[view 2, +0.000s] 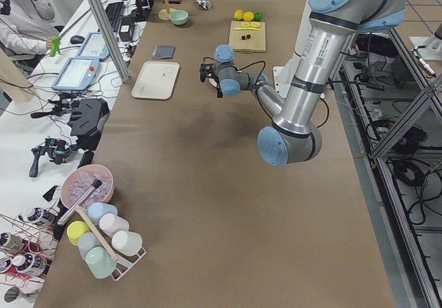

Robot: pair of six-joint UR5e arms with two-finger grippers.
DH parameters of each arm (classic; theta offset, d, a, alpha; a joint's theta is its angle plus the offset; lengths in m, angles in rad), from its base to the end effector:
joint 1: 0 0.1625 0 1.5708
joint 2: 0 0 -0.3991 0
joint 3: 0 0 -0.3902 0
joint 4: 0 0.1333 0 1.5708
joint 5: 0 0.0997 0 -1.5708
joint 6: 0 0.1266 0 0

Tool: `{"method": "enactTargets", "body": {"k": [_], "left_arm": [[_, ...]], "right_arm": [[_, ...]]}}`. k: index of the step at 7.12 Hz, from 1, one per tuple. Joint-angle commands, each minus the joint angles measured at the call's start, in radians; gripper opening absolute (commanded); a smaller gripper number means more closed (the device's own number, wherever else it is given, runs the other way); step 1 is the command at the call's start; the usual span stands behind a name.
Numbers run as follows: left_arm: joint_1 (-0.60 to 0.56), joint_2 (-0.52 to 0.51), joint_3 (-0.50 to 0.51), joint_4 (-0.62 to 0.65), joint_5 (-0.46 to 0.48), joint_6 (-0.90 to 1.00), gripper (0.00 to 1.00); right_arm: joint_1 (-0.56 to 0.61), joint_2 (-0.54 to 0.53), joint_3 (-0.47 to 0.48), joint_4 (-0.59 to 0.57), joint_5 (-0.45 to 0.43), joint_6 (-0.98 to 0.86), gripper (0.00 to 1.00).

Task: Place red cherry on plate
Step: 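Set the plate down, open the left gripper and withdraw the left arm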

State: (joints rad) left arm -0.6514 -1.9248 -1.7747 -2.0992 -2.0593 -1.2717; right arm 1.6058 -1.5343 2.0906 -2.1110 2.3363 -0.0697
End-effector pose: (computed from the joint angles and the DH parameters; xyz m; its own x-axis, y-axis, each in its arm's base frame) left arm 0.4441 -0.4315 0.2941 0.4144 0.0113 -0.9100 0.0869 0.9949 0.0519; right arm 0.0612 -0.4452 0.4450 0.7217 -0.0555 0.6900 0.0153 0.9978 0.0643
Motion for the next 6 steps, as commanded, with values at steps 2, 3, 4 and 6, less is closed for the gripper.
{"method": "enactTargets", "body": {"k": [2,3,4,6], "left_arm": [[-0.260,0.301,-0.120,-0.030,-0.267,0.320,0.97],[-0.348,0.413,-0.103,-0.110,-0.365,0.422,0.97],[-0.496,0.458,-0.041,-0.134,-0.486,0.557,0.97],[-0.710,0.472,0.108,-0.125,-0.604,0.781,0.97]], "right_arm": [[0.022,0.032,0.003,-0.064,-0.002,-0.001,1.00],[0.041,0.028,0.008,-0.064,-0.003,-0.013,1.00],[0.051,0.016,0.008,-0.066,-0.003,-0.047,1.00],[0.039,0.028,0.005,-0.107,-0.003,-0.047,1.00]]}}
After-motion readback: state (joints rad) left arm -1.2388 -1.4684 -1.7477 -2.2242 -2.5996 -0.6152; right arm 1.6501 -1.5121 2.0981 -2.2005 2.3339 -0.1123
